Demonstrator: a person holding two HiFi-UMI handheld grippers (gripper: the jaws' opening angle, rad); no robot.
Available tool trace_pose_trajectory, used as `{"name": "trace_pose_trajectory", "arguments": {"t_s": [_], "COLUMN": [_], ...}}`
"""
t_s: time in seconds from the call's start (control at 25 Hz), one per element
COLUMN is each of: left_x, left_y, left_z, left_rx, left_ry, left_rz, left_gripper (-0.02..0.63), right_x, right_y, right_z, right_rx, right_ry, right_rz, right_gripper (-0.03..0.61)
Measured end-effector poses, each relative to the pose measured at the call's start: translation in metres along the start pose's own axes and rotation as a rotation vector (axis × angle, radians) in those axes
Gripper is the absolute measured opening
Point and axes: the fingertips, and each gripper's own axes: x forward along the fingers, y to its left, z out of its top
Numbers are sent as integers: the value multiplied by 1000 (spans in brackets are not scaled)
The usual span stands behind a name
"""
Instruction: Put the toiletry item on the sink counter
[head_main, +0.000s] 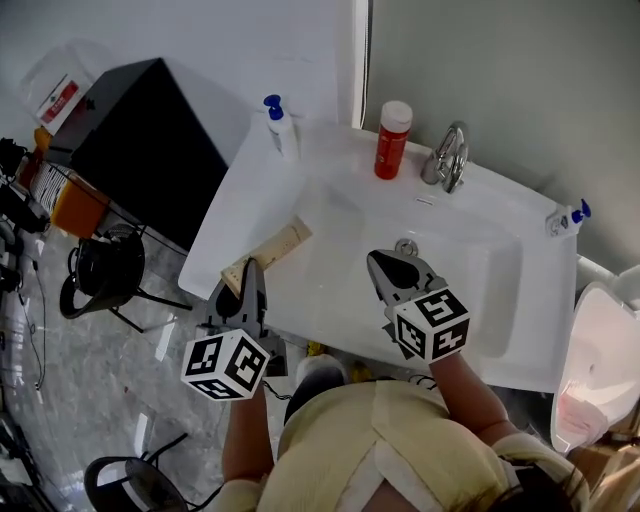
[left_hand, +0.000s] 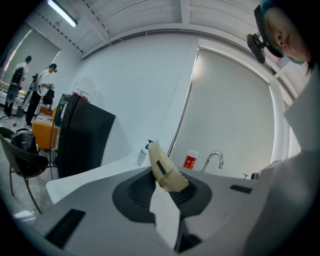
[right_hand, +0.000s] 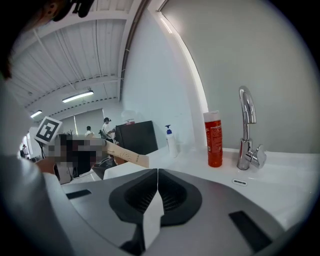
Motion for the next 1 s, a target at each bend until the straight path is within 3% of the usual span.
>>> {"name": "trace_pose_trajectory", "arguments": {"t_s": [1.0], "left_x": [107], "left_y": [62], "left_z": [13], "left_rx": [-15], "left_ry": [107], "left_rz": [-120], "left_gripper": [86], "right_x": [65], "right_y": [-23], "right_z": [12], "right_rx": [83], "right_ry": [30], "right_rz": [-184], "right_gripper": [28]}}
